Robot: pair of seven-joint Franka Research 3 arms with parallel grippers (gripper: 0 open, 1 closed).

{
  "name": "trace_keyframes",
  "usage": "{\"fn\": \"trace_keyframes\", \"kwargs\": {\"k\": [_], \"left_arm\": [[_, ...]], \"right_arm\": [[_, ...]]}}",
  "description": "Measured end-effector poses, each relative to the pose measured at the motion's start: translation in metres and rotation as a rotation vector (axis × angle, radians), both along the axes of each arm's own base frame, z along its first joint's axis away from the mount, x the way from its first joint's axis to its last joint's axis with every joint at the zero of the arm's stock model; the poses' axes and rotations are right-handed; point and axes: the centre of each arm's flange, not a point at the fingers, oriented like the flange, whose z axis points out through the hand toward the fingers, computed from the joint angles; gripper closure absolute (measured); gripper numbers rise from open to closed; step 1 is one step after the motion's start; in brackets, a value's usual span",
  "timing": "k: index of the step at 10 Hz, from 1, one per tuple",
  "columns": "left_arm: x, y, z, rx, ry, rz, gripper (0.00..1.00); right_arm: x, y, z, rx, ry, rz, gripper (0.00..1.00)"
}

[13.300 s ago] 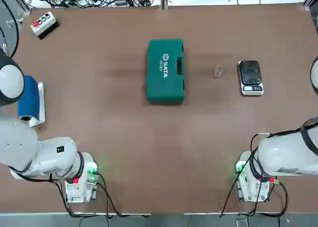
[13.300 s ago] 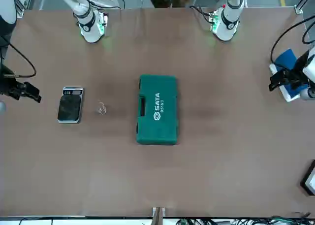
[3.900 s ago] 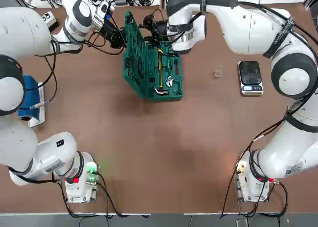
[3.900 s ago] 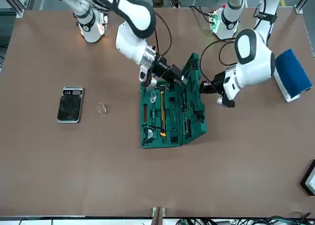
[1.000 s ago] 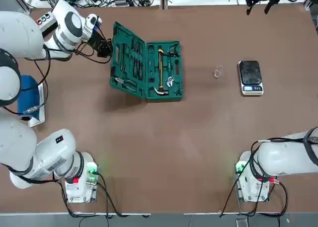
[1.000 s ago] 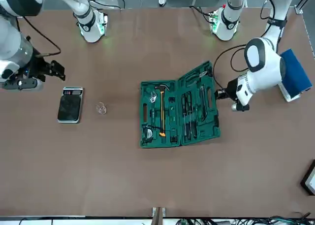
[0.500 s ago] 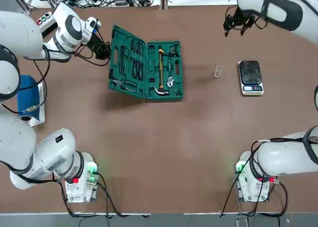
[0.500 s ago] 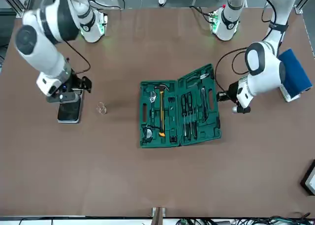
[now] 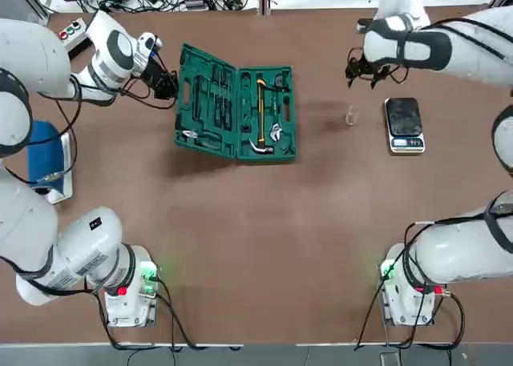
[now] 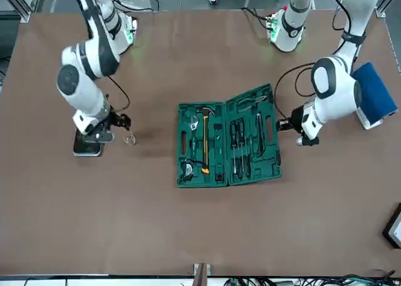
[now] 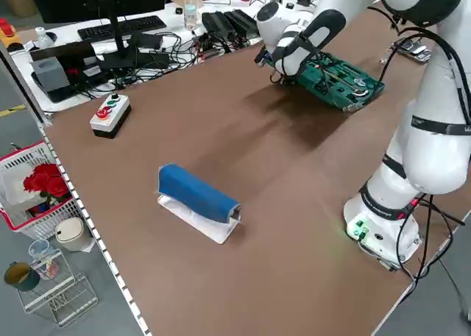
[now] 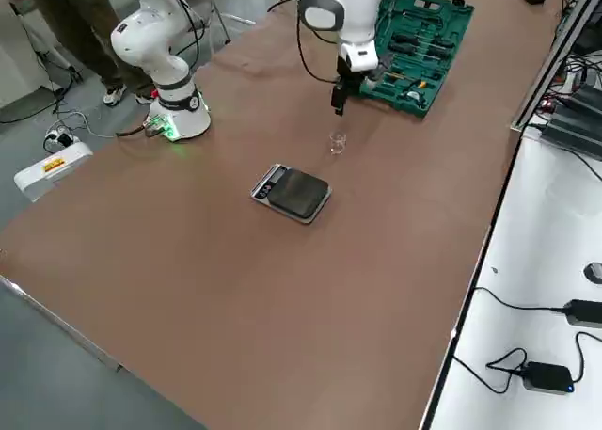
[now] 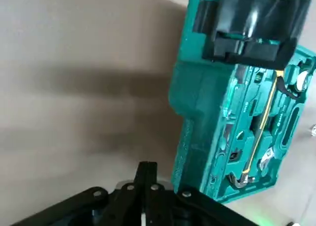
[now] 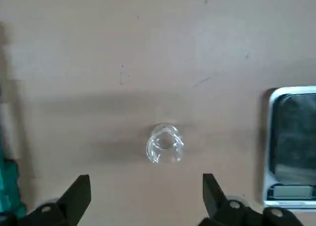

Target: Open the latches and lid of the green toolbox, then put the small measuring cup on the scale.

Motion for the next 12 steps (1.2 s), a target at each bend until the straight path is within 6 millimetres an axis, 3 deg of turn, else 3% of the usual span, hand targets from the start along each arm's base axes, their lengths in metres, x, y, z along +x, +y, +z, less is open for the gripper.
{"fn": "trace_keyframes", "kwargs": {"k": [2, 6, 12], "left_arm": [[0.0, 0.0, -0.006, -0.004, 0.005, 0.005, 0.99], [-0.001, 0.003, -0.031, 0.013, -0.002, 0.012, 0.99], [-0.001, 0.015, -0.053, 0.03, 0.008, 0.015, 0.99]], "right_arm": [[-0.005, 0.001, -0.034, 0.009, -0.002, -0.016, 0.03], [-0.011, 0.011, -0.084, 0.027, -0.007, -0.064, 0.08], [-0.013, 0.011, -0.096, 0.026, 0.011, -0.069, 0.39]]}}
